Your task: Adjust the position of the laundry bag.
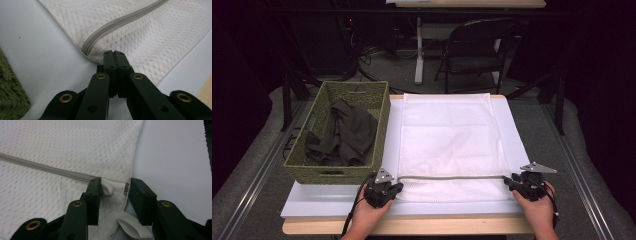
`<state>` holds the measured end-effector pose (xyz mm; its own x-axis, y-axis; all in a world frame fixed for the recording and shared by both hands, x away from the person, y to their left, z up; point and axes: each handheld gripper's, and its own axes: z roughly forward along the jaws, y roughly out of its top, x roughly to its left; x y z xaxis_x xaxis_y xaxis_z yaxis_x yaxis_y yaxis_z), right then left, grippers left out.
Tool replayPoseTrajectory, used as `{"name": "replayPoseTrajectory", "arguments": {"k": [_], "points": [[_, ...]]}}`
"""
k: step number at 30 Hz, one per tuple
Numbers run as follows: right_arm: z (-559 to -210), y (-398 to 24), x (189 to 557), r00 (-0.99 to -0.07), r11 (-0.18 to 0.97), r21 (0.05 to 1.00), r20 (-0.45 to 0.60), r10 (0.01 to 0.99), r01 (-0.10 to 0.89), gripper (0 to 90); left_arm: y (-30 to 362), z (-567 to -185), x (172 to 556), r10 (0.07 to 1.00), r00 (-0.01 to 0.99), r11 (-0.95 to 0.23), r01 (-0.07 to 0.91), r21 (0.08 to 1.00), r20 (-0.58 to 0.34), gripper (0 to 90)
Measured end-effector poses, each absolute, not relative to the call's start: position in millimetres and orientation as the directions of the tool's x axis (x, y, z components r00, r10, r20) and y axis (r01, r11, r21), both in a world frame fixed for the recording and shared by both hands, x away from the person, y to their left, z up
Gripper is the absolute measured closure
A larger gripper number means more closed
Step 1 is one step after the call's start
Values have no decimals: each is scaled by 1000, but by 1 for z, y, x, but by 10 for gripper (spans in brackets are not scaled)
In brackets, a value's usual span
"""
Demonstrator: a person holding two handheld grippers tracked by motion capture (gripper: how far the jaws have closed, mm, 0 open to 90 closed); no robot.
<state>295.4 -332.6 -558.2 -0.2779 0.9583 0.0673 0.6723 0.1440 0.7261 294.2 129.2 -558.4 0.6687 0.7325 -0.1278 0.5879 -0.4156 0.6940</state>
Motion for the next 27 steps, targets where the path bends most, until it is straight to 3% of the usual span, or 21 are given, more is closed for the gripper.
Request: {"name": "replayPoseTrajectory", "arguments": {"k": [3, 5, 14, 27], "points": [[-558, -331, 295, -276, 149, 726, 59, 959, 671, 630, 129, -558, 294, 733, 669, -419, 587, 693, -123, 898], [-558, -329, 294, -283, 178, 721, 27, 959, 670, 699, 129, -557, 294, 735, 670, -427, 580, 694, -107, 898], [-556, -325, 293, -295, 206, 720, -3, 956, 662, 841, 132, -554, 292, 744, 659, -419, 587, 693, -108, 898], [-552, -321, 286, -326, 208, 715, 30, 945, 668, 900, 144, -549, 282, 753, 645, -408, 610, 680, -127, 898]]}}
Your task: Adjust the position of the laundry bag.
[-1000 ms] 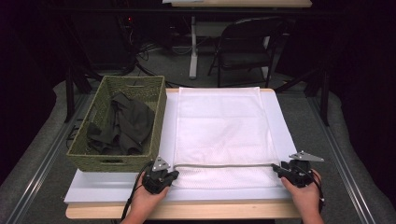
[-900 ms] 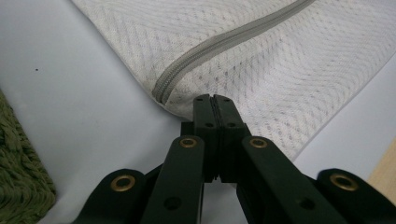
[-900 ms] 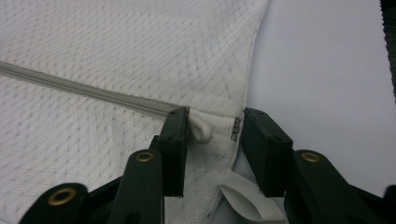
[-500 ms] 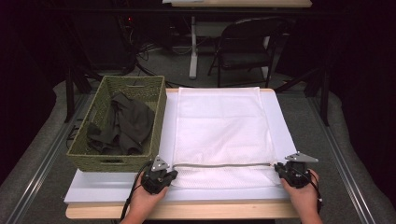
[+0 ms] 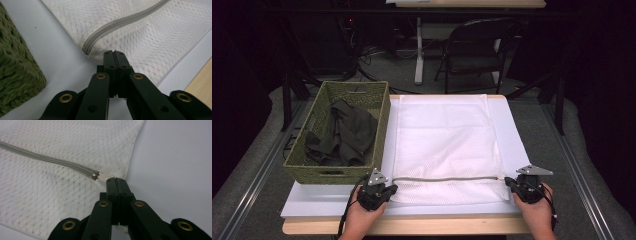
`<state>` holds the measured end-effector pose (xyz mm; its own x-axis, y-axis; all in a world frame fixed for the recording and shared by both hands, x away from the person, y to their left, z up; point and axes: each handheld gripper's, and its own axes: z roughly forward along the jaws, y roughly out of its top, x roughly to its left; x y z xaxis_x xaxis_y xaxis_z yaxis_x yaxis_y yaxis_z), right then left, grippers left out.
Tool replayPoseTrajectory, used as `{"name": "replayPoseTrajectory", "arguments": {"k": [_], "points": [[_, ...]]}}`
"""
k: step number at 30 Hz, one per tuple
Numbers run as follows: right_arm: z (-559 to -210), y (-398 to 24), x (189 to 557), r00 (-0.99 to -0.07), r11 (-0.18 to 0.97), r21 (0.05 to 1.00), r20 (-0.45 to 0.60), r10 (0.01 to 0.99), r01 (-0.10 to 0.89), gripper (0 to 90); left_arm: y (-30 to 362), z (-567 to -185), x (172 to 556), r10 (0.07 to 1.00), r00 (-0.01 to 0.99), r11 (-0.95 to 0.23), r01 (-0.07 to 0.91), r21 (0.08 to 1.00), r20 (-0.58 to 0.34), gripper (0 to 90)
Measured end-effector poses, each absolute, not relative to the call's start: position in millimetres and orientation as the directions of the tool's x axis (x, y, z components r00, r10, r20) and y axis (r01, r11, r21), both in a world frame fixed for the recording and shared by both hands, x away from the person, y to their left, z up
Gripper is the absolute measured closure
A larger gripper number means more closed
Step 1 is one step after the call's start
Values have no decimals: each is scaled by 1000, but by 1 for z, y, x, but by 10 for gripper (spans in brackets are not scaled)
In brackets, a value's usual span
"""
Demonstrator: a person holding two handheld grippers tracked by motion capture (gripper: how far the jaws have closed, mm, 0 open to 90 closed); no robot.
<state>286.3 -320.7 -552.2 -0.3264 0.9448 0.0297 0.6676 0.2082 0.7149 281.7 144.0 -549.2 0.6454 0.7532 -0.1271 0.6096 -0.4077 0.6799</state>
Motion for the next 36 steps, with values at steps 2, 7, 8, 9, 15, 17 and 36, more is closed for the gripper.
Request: {"name": "replayPoseTrajectory", "arguments": {"k": [2, 7, 8, 9, 15, 17, 36], "points": [[-552, -320, 285, -327, 204, 712, 38, 944, 672, 900, 145, -550, 279, 754, 644, -406, 614, 677, -132, 898], [-549, -320, 280, -336, 195, 711, 62, 940, 676, 900, 145, -551, 274, 752, 647, -416, 612, 672, -124, 898], [-549, -319, 279, -338, 197, 703, 65, 939, 683, 900, 145, -551, 273, 753, 646, -416, 616, 669, -127, 898], [-549, -319, 279, -340, 199, 703, 64, 938, 683, 900, 146, -551, 272, 751, 648, -418, 615, 669, -126, 898], [-549, -317, 271, -335, 185, 693, 86, 938, 696, 900, 150, -553, 269, 763, 633, -407, 628, 663, -131, 897], [-547, -317, 268, -335, 186, 695, 83, 938, 695, 900, 152, -553, 269, 764, 631, -404, 630, 663, -134, 897], [-544, -325, 248, -327, 177, 699, 87, 941, 693, 900, 160, -554, 264, 779, 609, -386, 653, 652, -150, 896]]}}
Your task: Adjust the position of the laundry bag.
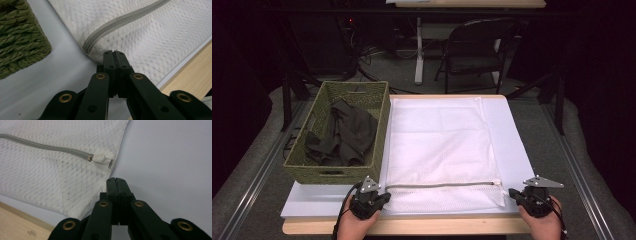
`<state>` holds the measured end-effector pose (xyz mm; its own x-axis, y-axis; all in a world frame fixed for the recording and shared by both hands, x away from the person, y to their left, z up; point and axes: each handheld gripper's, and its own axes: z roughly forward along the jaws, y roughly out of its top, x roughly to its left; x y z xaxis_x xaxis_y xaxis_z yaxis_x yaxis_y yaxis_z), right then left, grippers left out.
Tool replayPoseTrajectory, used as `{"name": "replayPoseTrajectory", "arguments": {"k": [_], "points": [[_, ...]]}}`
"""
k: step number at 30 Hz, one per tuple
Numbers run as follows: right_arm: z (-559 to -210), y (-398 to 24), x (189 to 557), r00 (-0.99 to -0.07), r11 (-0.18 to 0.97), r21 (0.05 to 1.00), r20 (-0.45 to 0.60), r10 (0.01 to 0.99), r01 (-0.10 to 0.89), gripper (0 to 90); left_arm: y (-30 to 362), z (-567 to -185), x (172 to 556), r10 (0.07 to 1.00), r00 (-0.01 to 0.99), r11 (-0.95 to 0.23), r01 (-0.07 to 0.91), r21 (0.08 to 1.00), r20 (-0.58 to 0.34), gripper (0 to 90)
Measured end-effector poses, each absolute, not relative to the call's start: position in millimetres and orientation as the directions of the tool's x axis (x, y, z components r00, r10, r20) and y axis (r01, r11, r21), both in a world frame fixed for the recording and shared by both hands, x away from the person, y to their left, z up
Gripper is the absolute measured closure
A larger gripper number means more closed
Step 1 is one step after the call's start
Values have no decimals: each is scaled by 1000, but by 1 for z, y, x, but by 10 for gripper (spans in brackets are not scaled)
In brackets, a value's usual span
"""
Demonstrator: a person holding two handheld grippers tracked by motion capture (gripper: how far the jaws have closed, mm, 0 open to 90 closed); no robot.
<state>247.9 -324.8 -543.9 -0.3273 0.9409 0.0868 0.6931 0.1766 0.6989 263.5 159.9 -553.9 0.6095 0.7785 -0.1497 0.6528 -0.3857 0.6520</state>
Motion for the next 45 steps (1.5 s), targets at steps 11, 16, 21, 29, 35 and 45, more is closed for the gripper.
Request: {"name": "replayPoseTrajectory", "arguments": {"k": [11, 16, 21, 29, 35, 45], "points": [[-547, -325, 250, -336, 133, 723, 144, 931, 678, 701, 161, -553, 265, 783, 604, -382, 654, 653, -147, 878], [-551, -321, 254, -349, 153, 706, 141, 927, 692, 656, 160, -554, 265, 784, 604, -385, 657, 648, -145, 879], [-556, -318, 260, -368, 167, 704, 143, 919, 691, 678, 159, -554, 266, 783, 606, -387, 653, 650, -143, 881], [-554, -312, 260, -411, 241, 690, 90, 907, 683, 830, 158, -555, 267, 782, 609, -395, 649, 650, -133, 885], [-552, -316, 257, -400, 222, 683, 113, 909, 696, 879, 158, -555, 267, 783, 607, -393, 652, 649, -135, 887], [-545, -318, 249, -381, 201, 676, 129, 915, 709, 886, 158, -554, 264, 783, 603, -384, 662, 644, -153, 886]]}}
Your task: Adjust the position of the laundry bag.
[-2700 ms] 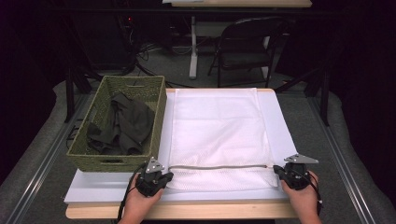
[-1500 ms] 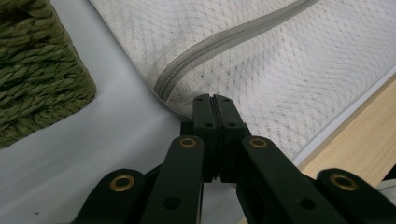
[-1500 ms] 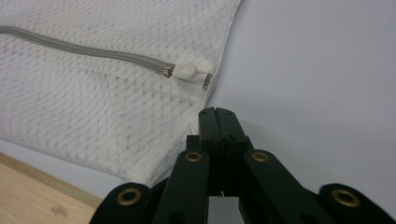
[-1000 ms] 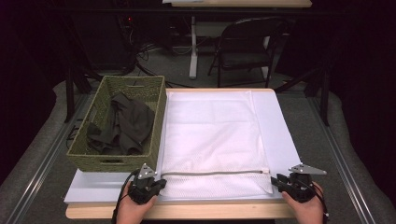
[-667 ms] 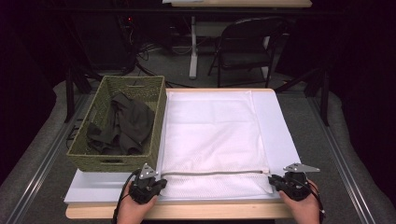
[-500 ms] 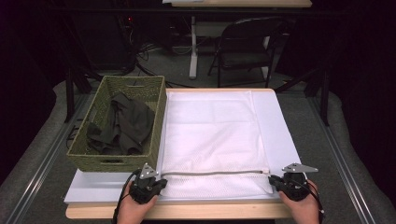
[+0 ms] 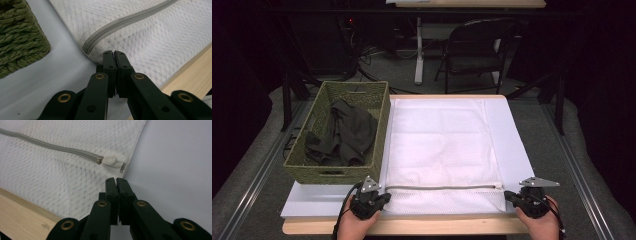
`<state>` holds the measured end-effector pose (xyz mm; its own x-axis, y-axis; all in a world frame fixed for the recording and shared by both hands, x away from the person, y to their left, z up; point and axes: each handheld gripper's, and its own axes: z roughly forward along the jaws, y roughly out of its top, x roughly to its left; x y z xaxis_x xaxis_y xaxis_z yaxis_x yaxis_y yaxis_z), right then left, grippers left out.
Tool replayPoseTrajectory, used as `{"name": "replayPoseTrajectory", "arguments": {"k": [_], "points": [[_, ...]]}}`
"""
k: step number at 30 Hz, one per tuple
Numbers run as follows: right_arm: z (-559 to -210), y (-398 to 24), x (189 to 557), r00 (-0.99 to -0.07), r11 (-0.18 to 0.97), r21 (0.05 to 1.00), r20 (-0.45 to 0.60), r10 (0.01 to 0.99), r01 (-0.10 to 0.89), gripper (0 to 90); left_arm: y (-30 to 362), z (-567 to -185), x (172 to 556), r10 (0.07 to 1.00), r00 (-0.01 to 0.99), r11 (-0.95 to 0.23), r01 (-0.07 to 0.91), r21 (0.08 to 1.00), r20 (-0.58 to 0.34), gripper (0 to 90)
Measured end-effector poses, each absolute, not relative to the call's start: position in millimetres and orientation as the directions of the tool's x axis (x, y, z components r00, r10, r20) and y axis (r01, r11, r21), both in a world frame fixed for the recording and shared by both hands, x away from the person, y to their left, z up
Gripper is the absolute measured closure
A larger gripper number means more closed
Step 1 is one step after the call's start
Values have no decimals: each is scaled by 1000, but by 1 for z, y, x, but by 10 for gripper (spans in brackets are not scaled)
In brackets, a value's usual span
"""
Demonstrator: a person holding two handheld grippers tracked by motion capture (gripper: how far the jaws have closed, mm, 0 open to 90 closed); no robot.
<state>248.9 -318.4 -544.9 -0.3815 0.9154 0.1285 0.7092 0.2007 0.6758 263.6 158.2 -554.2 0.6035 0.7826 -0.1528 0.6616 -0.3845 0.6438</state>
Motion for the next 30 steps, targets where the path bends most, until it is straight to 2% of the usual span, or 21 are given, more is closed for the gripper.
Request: {"name": "replayPoseTrajectory", "arguments": {"k": [3, 4, 5, 10, 17, 18, 22, 30], "points": [[-545, -318, 249, -378, 201, 665, 132, 917, 719, 883, 159, -554, 264, 778, 606, -379, 662, 646, -164, 846], [-547, -318, 250, -377, 196, 671, 134, 917, 715, 840, 160, -553, 264, 770, 612, -372, 661, 652, -181, 813], [-547, -318, 250, -377, 196, 671, 134, 917, 715, 840, 160, -553, 264, 770, 612, -372, 661, 652, -181, 784], [-545, -323, 251, -353, 157, 708, 139, 925, 689, 695, 159, -547, 265, 764, 619, -360, 642, 677, -182, 697], [-542, -326, 258, -349, 119, 746, 160, 924, 656, 717, 157, -545, 266, 769, 613, -322, 618, 717, -183, 597], [-542, -325, 261, -350, 113, 756, 161, 923, 645, 770, 157, -544, 266, 771, 610, -311, 611, 728, -183, 590], [-546, -322, 268, -319, 110, 738, 149, 936, 665, 823, 156, -543, 266, 776, 608, -307, 594, 744, -166, 582], [-549, -311, 271, -342, 133, 741, 136, 930, 658, 788, 151, -546, 266, 756, 634, -337, 592, 732, -165, 574]]}}
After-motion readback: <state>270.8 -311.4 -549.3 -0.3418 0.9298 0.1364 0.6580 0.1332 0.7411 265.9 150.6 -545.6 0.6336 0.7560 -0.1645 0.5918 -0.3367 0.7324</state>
